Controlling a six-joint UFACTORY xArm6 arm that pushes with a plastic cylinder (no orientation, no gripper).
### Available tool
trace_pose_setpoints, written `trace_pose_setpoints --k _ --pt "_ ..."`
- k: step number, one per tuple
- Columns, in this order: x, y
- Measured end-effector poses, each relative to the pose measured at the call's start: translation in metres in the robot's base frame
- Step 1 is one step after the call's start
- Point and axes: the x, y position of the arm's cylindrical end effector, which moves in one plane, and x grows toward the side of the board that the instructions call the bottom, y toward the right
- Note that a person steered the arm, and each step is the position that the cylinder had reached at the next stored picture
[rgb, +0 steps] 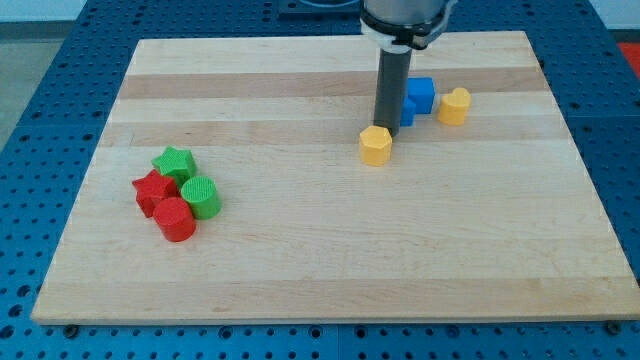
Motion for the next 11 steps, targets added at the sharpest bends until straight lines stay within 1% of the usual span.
trace_pose_setpoints --k 1,2,4,6,10,11 --pt "0.0 0.031" --pt "0.004 0.031" --pt "0.013 0.009" --pt "0.016 0.011" --pt "0.043 0.008" --pt "0.043 0.008"
